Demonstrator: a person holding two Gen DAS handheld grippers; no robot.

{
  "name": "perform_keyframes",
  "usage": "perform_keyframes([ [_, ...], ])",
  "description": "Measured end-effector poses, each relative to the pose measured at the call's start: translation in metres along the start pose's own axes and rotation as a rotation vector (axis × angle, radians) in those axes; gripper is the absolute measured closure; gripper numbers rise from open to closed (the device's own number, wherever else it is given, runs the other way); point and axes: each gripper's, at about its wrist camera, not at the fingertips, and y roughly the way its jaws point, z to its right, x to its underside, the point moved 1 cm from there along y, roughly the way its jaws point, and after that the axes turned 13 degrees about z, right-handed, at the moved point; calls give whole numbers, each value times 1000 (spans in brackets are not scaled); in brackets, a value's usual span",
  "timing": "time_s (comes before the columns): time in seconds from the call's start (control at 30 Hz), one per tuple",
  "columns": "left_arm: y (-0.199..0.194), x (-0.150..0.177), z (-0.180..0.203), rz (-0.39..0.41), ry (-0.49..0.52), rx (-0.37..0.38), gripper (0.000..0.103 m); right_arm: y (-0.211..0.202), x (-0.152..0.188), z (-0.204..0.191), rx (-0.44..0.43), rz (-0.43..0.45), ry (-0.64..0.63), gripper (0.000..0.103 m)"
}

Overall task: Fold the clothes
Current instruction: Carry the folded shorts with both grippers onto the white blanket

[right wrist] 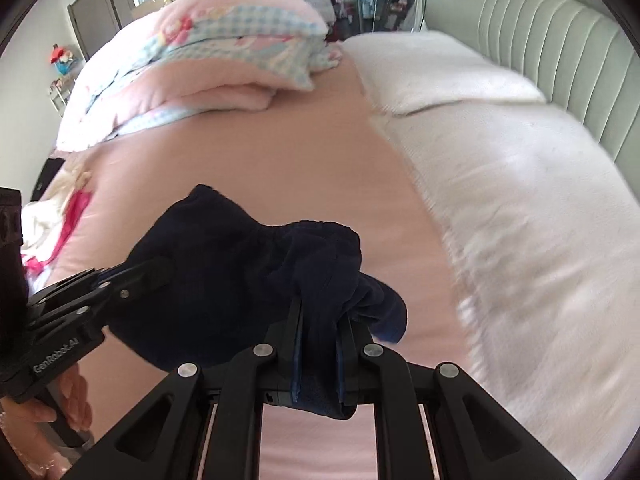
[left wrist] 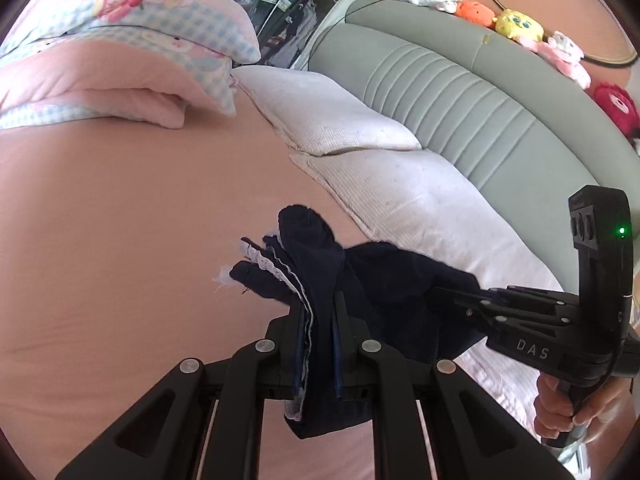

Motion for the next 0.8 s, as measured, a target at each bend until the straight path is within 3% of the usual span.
perform_keyframes([
  [0.13,33,12,-8,-30,-47,-12,94,25,-6,30,12,23,-16,92],
  [0.3,74,26,-19,-66,-105,-27,93,72,32,63,-41,-111,25,90],
  [0.37,77,32,-22,-77,-116,-27,91,79,46,72,-61,-150,38,78],
  [0.43,71,37,-24,-85,-118,-23,90,77,54,80,-87,-154,64,74],
  [0.47,68,39,-25,-89,-116,-22,88,73,53,86,-82,-157,86,68],
  [0.53,54,40,-23,-74,-80,-40,86,65,50,93,-36,-184,86,64],
  [0.7,30,21,-12,62,24,-112,86,26,34,84,92,-23,-23,65],
  [0.8,55,11,4,19,80,-22,86,40,39,63,75,-36,-84,65],
])
